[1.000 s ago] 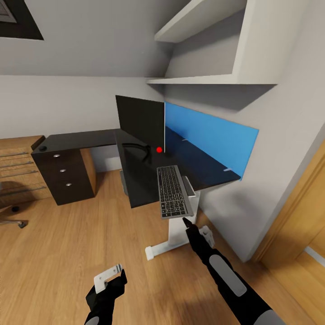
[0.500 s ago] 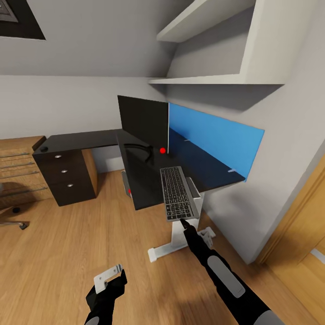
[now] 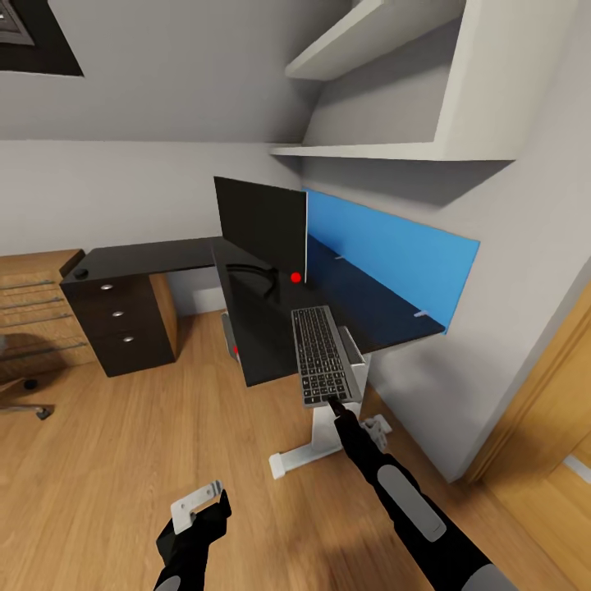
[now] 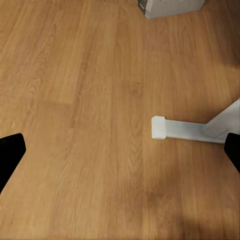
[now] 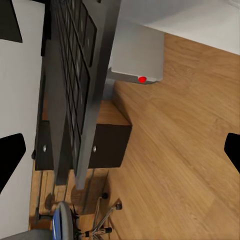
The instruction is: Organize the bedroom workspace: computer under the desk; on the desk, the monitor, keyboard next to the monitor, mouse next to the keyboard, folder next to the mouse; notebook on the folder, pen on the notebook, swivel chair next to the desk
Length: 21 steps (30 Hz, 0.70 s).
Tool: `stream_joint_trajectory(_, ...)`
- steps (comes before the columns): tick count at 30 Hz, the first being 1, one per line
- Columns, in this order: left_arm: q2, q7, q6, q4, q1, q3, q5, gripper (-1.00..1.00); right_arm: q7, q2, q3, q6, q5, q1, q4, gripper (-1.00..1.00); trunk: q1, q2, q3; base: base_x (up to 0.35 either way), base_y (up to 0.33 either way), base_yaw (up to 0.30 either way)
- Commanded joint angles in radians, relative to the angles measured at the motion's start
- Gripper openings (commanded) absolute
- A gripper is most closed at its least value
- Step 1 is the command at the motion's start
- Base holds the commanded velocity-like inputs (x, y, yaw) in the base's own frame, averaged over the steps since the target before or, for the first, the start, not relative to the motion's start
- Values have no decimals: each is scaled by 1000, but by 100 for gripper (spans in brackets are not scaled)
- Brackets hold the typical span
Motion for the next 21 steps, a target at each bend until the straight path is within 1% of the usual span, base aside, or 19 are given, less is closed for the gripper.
stream_joint_trajectory(1,1,6,5,-2,0,-1,2,100,-5,-1,4,-5,-8,-1,-1,100,0,0,-1,0,0,0)
stream_joint_trajectory(10,1,4,6,-2,0,-1,2,100,-5,-2,2,-5,-8,-1,0,100,0,0,-1,1,0,0)
stream_joint_trajectory(15,1,5,6,-1,0,-2,2,100,-4,-2,2,-5,-8,-1,0,100,0,0,-1,136,16,0)
stream_joint_trajectory(21,1,4,6,0,0,-3,2,100,-4,-2,1,-5,-8,-1,0,100,0,0,-1,34,2,0)
